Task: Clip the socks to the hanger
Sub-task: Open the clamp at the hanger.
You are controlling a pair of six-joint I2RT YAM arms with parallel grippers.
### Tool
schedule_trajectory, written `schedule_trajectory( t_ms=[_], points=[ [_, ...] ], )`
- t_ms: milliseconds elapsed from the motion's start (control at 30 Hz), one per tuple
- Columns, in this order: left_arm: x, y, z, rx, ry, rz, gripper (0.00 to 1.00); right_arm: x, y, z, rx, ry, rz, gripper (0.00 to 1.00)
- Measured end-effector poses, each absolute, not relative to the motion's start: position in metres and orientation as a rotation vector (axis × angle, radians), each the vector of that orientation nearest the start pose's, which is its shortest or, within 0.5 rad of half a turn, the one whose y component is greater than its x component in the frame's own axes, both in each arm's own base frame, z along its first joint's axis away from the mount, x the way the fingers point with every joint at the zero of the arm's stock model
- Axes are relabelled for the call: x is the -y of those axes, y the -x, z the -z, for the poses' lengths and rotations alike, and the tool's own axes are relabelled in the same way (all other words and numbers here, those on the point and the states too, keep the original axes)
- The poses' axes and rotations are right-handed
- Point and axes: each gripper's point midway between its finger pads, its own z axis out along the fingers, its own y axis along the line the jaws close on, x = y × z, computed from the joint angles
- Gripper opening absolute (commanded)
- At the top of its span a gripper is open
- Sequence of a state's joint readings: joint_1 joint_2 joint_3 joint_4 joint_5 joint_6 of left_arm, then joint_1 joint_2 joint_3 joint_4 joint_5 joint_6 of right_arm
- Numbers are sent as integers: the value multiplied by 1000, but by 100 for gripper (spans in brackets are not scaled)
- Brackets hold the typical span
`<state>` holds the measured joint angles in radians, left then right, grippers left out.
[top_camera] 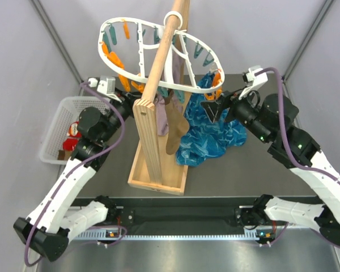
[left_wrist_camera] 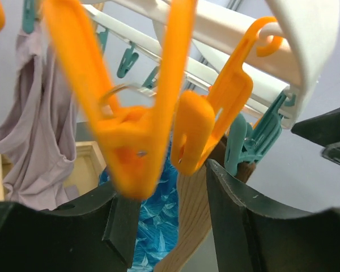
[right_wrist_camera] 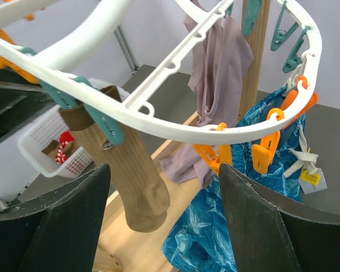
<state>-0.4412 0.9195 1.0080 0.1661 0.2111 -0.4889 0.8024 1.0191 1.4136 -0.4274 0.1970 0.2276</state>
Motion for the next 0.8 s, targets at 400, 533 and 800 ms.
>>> schedule_trajectory(
  t_ms=[400,533,800],
  points=[
    [245,-292,-436,-1362,-251,935,23,-241,-219,-452,-1572,446,-816,73],
    [254,-287,-437,-1355,-264,940,21,-248,-210,-458,-1559,479,-880,73],
    [269,-274,-433,-1361,-292,923,26,-256,-203,-458,-1559,504,-945,72]
  ],
)
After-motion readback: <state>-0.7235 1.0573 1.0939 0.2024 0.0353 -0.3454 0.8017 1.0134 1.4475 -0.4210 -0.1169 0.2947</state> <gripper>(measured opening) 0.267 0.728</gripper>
